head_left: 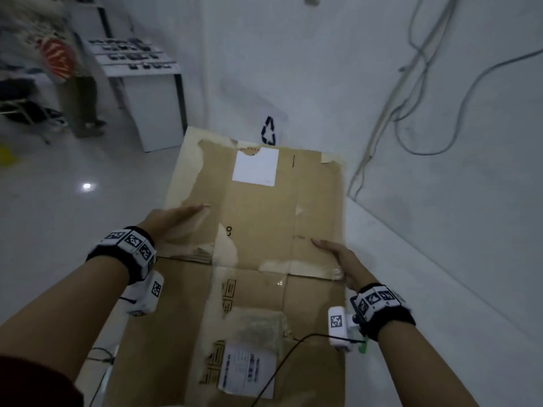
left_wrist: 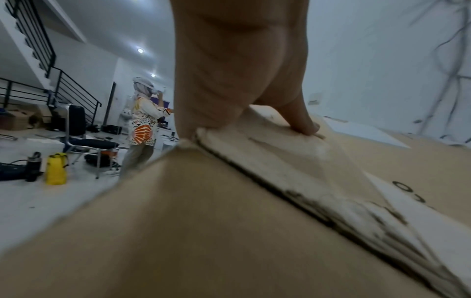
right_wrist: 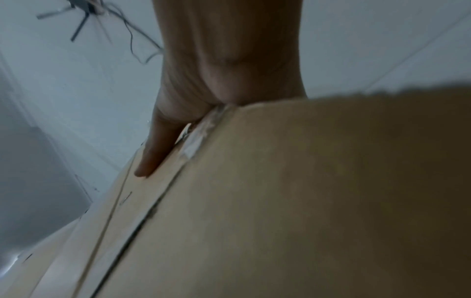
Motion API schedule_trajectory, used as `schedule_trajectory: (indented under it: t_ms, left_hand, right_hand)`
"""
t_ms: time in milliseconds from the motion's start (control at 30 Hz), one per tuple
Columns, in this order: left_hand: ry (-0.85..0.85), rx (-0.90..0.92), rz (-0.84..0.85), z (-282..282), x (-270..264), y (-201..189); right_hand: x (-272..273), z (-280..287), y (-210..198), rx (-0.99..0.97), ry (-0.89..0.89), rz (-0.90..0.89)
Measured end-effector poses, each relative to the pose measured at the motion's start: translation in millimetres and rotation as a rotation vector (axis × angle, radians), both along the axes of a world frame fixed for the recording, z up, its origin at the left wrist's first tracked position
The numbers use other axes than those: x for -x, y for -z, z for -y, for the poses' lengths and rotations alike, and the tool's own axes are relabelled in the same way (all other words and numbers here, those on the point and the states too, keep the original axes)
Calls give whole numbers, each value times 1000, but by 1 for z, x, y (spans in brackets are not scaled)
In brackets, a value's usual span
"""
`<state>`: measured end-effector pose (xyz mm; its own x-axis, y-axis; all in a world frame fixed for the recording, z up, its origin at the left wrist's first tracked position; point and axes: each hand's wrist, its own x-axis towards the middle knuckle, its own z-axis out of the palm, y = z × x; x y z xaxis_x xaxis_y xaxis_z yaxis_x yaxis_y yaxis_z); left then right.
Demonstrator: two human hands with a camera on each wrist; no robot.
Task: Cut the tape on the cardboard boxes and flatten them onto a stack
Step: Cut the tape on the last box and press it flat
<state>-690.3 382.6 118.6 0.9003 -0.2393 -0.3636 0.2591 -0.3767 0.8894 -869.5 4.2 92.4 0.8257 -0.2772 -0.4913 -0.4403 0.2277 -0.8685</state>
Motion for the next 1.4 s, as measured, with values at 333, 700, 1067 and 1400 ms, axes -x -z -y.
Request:
schedule_trajectory:
  t_ms: [333,700,1067,1400]
  left_hand:
    - [-50,-175,-114,-95,-117,34]
    - [-13,-233,-146,-118,-304,61]
    - [-103,-183,-394,-88,-496,58]
    - [173,-430,-310,2,-657,119]
  right_hand:
    - [-156,-80,27,-21,-124,-112]
    - [-366,-101,60,31,-256,-147]
    - [-544,-75,56,-44,-196,-247]
    - [-613,-50,113,-128,107,-311]
